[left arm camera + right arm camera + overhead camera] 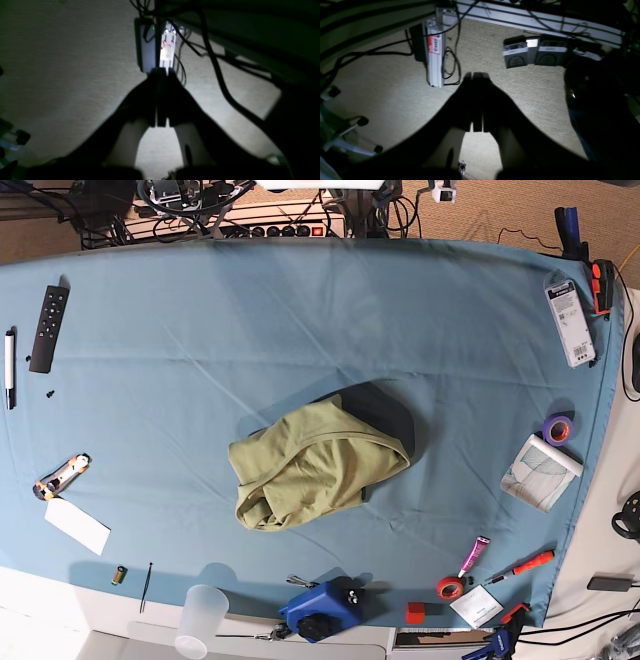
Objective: Layout the t-shirt on the table in an organized manner, then fold the t-shirt properly
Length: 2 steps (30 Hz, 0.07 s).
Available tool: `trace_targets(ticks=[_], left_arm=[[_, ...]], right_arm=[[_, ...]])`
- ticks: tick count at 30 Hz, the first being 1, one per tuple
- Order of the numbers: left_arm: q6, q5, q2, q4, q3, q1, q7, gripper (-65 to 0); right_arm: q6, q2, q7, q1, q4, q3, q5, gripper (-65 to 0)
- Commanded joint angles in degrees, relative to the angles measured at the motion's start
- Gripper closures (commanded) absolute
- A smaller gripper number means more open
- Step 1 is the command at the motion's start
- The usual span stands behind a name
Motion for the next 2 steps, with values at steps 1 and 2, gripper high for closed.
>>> trace_targets(ticks=[1,2], left_arm=[[0.04,0.04,-0.28,0.37,-0.09,0.68,-0.39,0.0],[0.02,0.04,-0.28,0.39,-0.09,0.68,-0.39,0.0]], right_arm=[[0.24,0.52,0.42,-0.2,0.33,0.11,0.2,0.0],[0.26,0.52,0.63,-0.17,0.33,0.11,0.2,0.0]])
